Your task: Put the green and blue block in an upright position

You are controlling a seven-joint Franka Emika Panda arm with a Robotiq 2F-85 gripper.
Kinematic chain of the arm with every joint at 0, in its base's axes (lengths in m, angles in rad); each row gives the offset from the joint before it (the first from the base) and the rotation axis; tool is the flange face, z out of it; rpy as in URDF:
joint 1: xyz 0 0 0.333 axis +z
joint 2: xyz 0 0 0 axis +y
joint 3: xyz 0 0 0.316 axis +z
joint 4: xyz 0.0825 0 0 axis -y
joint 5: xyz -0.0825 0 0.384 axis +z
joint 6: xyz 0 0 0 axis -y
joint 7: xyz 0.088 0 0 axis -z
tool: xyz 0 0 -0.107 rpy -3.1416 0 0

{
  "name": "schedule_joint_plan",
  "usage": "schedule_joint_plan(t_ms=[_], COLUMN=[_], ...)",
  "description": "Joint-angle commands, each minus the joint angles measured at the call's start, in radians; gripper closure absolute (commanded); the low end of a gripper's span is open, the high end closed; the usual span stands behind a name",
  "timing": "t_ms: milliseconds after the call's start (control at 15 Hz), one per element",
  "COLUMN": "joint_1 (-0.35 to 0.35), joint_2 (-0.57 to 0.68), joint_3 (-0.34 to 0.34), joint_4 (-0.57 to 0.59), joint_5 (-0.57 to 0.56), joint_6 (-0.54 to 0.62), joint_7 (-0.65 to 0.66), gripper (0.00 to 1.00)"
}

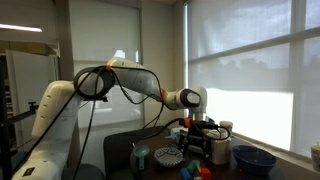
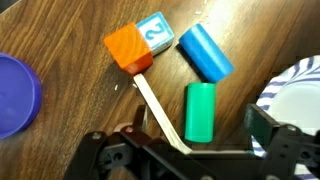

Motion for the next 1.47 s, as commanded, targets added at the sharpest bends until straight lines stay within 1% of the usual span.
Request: schedule_joint_plan(t_ms=[0, 133, 267, 333, 800, 1333, 1400], joint_1=[-0.011, -0.014, -0.022, -0.015, -0.017, -0.034, -0.033], joint_2=[-0.008, -0.005, -0.009, 0.002, 0.002, 0.001, 0.002], joint_3=[0.017, 0.018, 0.024, 0.018, 0.022, 0.026, 0.027], joint_4=[-0.034, -0.044, -0.051, -0.028, -0.033, -0.05, -0.051], joint_5=[-0.011, -0.001, 0.031, 0.003, 0.008, 0.069, 0.073], joint_6=[0.072, 0.09, 0.088, 0.063, 0.065, 0.077, 0.075], joint_7=[0.025, 0.021, -0.012, 0.007, 0.006, 0.004, 0.004], gripper=[0.0, 0.0, 0.0, 0.0, 0.0, 0.0, 0.13])
